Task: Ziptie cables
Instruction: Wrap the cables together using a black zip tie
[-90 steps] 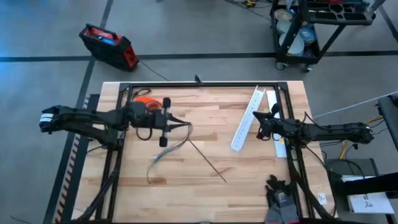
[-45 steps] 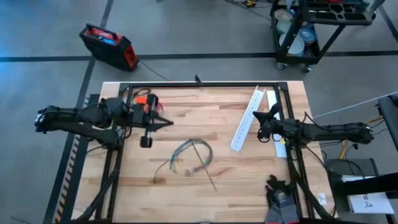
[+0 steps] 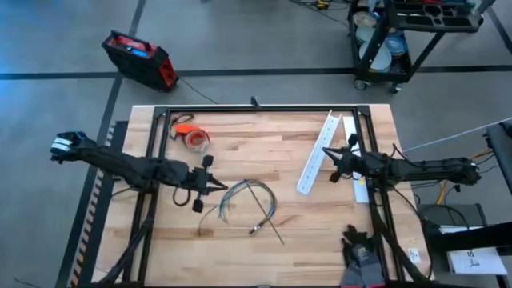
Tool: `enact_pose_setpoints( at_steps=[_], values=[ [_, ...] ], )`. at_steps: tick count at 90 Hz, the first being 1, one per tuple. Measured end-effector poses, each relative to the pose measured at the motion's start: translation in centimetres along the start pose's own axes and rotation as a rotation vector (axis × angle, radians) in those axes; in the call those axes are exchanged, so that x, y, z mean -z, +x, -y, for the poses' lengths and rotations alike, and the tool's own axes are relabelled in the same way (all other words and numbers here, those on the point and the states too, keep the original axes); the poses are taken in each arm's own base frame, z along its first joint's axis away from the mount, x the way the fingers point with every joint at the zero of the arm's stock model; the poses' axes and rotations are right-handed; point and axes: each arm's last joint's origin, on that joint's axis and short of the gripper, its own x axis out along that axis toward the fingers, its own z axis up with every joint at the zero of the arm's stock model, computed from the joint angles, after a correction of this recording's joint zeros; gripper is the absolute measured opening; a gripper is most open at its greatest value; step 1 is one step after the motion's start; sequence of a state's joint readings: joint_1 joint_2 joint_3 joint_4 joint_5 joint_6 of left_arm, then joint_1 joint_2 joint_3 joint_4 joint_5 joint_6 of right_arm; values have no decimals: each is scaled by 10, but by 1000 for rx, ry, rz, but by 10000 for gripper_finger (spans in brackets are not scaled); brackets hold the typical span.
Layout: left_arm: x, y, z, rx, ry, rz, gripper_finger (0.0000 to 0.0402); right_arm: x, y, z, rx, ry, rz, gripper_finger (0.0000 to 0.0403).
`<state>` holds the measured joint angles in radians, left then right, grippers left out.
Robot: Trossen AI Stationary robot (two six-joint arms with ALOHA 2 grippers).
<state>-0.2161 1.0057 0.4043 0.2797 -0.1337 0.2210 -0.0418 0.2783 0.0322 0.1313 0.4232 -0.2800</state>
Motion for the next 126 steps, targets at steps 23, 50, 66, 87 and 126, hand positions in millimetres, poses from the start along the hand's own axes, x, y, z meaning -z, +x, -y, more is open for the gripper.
enact_pose_setpoints(
  at_steps=[23, 50, 66, 87, 126],
  values=[
    [8, 54, 9, 17, 5, -73, 79, -10, -1, 3, 9, 375, 100, 7],
    [6, 118, 44, 210, -35, -304, 180, -12, -1, 4, 8, 413, 125, 7],
    [4, 138, 65, 269, -16, -362, 188, -11, 0, 3, 7, 408, 112, 7],
    [12, 151, 73, 328, -207, -349, 175, -9, 3, 1, 2, 424, 80, 7],
    [40, 170, 92, 113, -346, -324, 171, -9, 3, 2, 29, 353, 83, 7]
  ],
)
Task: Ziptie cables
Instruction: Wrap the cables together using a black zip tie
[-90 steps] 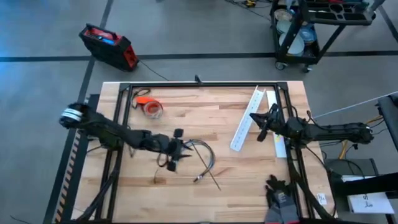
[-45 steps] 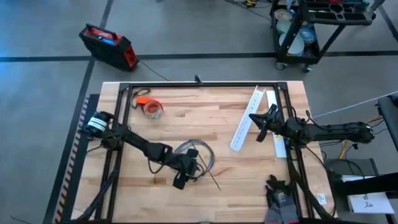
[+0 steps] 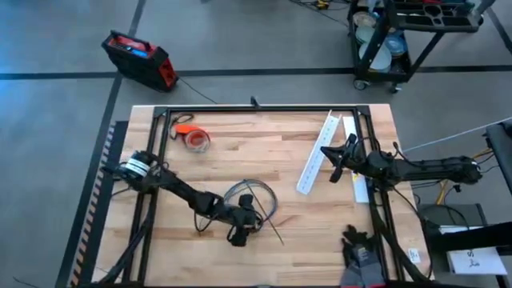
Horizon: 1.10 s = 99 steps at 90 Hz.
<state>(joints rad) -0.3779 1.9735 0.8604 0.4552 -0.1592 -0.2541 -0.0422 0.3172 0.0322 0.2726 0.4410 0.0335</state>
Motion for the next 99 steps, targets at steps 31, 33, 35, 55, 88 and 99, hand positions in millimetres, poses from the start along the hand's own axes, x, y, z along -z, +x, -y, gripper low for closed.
enact_pose_setpoints(
  at_steps=[31, 33, 35, 55, 88, 99],
  values=[
    [25, 11, 8, -127, -170, -46, 125, 0, 0, 1, 24, 15, 2, 7],
    [26, 12, 8, -135, -178, -45, 118, 0, 0, 1, 20, 23, 1, 7],
    [27, 12, 8, -141, -188, -44, 110, 0, 0, 0, 13, 25, 0, 7],
    [29, 13, 7, -187, -193, -30, 20, 4, 2, -6, -108, 36, -43, 7],
    [-8, -52, -2, -386, -4, -100, 19, -12, 9, -33, -294, -34, 65, 7],
    [-29, -85, -4, -440, 6, -39, 19, -26, 20, -46, -311, -36, 45, 7]
  ],
)
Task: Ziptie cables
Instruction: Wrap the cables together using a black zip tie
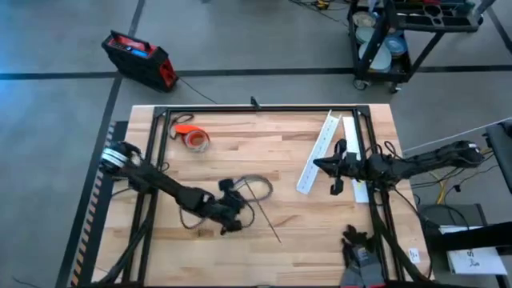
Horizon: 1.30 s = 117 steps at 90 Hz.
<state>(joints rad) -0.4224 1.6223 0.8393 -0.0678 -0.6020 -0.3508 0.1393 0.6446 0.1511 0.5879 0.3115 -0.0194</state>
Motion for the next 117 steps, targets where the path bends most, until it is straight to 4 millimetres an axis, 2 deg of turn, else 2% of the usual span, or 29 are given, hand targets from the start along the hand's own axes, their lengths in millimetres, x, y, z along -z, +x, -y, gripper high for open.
enact_pose_setpoints(
  at_steps=[13, 25, 35, 47, 64, 72, 87, 100, 117],
  values=[
    [-9, -19, -13, 7, 27, 46, 18, -14, 32, -16, -37, -58, -68, 7],
    [-14, -29, -18, 13, 40, 81, 18, -16, 77, -35, -119, -149, -154, 20],
    [-16, -32, -21, 15, 41, 90, 18, -9, 120, -53, -205, -202, -218, 52],
    [-14, -33, -22, 9, 52, 70, 18, 1, 167, -70, -226, -299, -291, 100],
    [-15, -33, -22, 8, 51, 73, 19, 9, 215, -86, -275, -430, -568, 145],
    [-15, -33, -22, 4, 65, 75, 19, 8, 232, -92, -279, -427, -676, 151],
    [-16, -33, -23, -1, 74, 81, 19, 11, 253, -98, -284, -438, -726, 139],
    [-16, -33, -23, -1, 84, 83, 19, 20, 260, -100, -288, -450, -758, 117],
    [-16, -33, -23, -1, 106, 86, 20, 19, 261, -100, -285, -453, -760, 73]
  ],
)
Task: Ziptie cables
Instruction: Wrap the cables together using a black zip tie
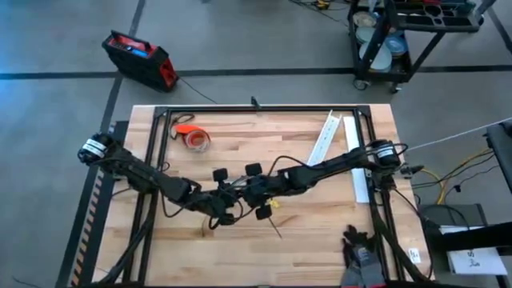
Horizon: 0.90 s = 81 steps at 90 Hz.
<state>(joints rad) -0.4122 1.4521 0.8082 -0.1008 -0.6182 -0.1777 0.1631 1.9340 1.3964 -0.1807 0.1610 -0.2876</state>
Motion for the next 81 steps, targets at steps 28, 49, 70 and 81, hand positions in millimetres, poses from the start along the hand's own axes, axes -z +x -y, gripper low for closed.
enact_pose_setpoints(
  at_steps=[28, 49, 70, 81],
  values=[
    [-5, -6, -3, 1, 22, 25, 31, -2, -10, 3, 15, -3, -24, 6],
    [-12, -25, -16, 13, 3, 53, 83, -7, -23, 4, 65, -8, -23, 4],
    [-15, -69, -35, 52, -17, 113, 139, -25, -63, 14, 81, 29, 78, 3],
    [-10, -78, -38, 85, -72, 271, 155, -37, -90, 16, 66, 27, 222, 3]
  ],
)
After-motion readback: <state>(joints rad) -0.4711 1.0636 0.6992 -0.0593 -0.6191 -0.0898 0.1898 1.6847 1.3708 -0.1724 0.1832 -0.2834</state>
